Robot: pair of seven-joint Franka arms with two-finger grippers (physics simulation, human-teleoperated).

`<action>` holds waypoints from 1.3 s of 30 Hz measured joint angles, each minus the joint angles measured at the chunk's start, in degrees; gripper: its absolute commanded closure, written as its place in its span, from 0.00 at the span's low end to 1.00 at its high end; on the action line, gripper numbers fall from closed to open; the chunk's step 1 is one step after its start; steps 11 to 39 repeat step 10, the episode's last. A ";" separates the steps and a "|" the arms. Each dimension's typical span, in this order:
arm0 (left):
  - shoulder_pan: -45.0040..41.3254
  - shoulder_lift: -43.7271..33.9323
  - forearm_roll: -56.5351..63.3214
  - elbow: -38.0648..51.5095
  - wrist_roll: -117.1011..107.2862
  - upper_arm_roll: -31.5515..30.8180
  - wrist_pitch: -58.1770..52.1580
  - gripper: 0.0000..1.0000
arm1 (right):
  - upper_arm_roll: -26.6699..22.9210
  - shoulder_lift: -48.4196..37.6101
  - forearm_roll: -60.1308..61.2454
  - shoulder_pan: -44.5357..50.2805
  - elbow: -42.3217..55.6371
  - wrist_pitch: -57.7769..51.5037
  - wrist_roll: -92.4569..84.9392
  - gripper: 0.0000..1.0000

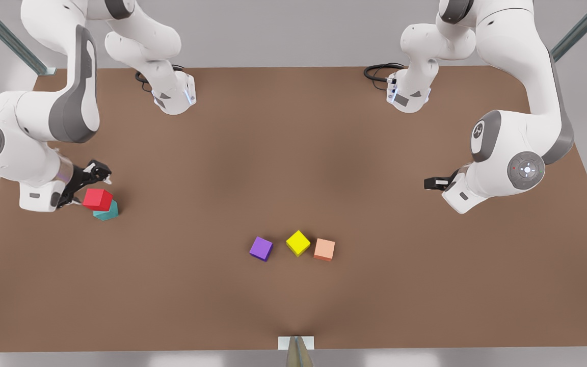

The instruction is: Pick up red wooden cube and pass to hand red wooden cube and place in blue wooden cube

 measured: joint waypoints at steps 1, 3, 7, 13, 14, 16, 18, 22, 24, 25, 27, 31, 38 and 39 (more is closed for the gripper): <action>0.01 0.00 0.00 0.01 0.01 0.00 0.00 0.00 | 1.35 0.09 -0.21 -1.52 0.32 -0.25 1.98 0.00; -0.01 0.00 0.00 -0.04 0.05 0.00 -0.02 0.00 | 2.40 0.17 -0.55 -2.65 0.56 -0.64 5.63 0.00; 0.06 0.00 0.00 -0.05 0.11 0.00 -0.05 0.00 | 2.86 0.42 -0.70 -2.44 0.97 -1.10 12.03 0.00; 0.02 0.00 0.00 -0.06 0.12 0.00 -0.10 0.00 | 2.77 0.45 -0.69 -2.62 1.67 -1.27 16.06 0.00; 0.02 0.00 0.00 -0.06 0.12 0.00 -0.10 0.00 | 2.77 0.45 -0.69 -2.62 1.67 -1.27 16.06 0.00; 0.02 0.00 0.00 -0.06 0.12 0.00 -0.10 0.00 | 2.77 0.45 -0.69 -2.62 1.67 -1.27 16.06 0.00; 0.02 0.00 0.00 -0.06 0.12 0.00 -0.10 0.00 | 2.77 0.45 -0.69 -2.62 1.67 -1.27 16.06 0.00; 0.02 0.00 0.00 -0.06 0.12 0.00 -0.10 0.00 | 2.77 0.45 -0.69 -2.62 1.67 -1.27 16.06 0.00; 0.02 0.00 0.00 -0.06 0.12 0.00 -0.10 0.00 | 2.77 0.45 -0.69 -2.62 1.67 -1.27 16.06 0.00; 0.02 0.00 0.00 -0.06 0.12 0.00 -0.10 0.00 | 2.77 0.45 -0.69 -2.62 1.67 -1.27 16.06 0.00; 0.02 0.00 0.00 -0.06 0.12 0.00 -0.10 0.00 | 2.77 0.45 -0.69 -2.62 1.67 -1.27 16.06 0.00; 0.02 0.00 0.00 -0.06 0.12 0.00 -0.10 0.00 | 2.77 0.45 -0.69 -2.62 1.67 -1.27 16.06 0.00; 0.02 0.00 0.00 -0.06 0.12 0.00 -0.10 0.00 | 2.77 0.45 -0.69 -2.62 1.67 -1.27 16.06 0.00; 0.02 0.00 0.00 -0.06 0.12 0.00 -0.10 0.00 | 2.77 0.45 -0.69 -2.62 1.67 -1.27 16.06 0.00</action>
